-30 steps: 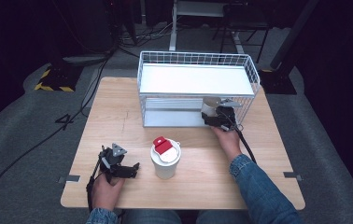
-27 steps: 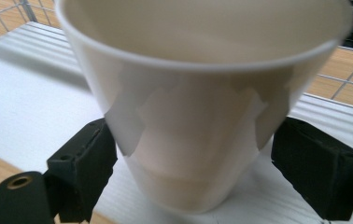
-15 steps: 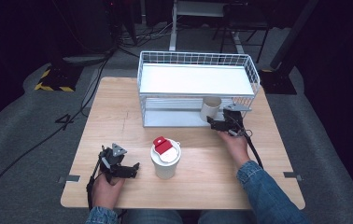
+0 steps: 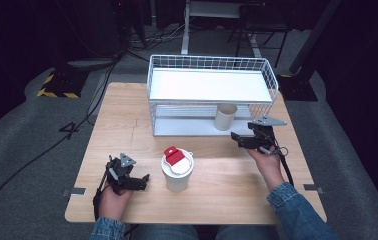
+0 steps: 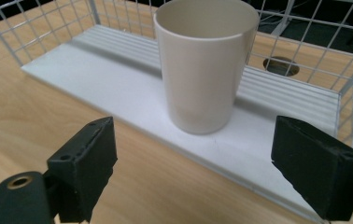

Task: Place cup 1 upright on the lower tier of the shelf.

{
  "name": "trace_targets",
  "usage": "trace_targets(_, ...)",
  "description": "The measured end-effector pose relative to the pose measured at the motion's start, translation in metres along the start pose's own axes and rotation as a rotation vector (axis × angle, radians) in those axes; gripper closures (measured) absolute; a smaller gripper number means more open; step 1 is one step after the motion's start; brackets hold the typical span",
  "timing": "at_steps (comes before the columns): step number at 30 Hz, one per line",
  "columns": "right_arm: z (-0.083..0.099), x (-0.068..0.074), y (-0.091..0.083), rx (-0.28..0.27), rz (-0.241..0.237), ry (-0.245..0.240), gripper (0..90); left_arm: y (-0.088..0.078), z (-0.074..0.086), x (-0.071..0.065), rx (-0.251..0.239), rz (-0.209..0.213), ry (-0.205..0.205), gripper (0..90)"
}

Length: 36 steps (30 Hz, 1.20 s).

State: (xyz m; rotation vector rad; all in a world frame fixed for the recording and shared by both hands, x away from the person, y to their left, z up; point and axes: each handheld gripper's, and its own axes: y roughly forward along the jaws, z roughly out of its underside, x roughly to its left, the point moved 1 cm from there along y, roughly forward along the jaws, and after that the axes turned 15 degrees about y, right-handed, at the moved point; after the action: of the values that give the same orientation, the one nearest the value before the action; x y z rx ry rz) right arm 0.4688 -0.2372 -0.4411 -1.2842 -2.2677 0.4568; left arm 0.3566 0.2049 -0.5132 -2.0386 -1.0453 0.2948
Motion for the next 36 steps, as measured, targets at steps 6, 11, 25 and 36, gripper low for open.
trace_targets(6,0.004,0.002,-0.028,0.027,-0.038,-0.034,14.9,0.002,-0.001,0.001,-0.006,0.002,0.001,0.4)
trace_targets(11,0.01,0.001,-0.051,0.036,-0.051,-0.042,14.9,0.002,-0.002,0.002,-0.006,0.007,0.005,0.4)
trace_targets(25,0.036,-0.011,-0.1,0.082,-0.057,-0.057,14.8,0.002,-0.002,0.002,-0.007,0.006,0.005,0.4)
trace_targets(36,0.069,-0.031,-0.117,0.09,-0.034,-0.013,14.8,0.002,-0.002,0.001,-0.007,0.006,0.003,0.4)
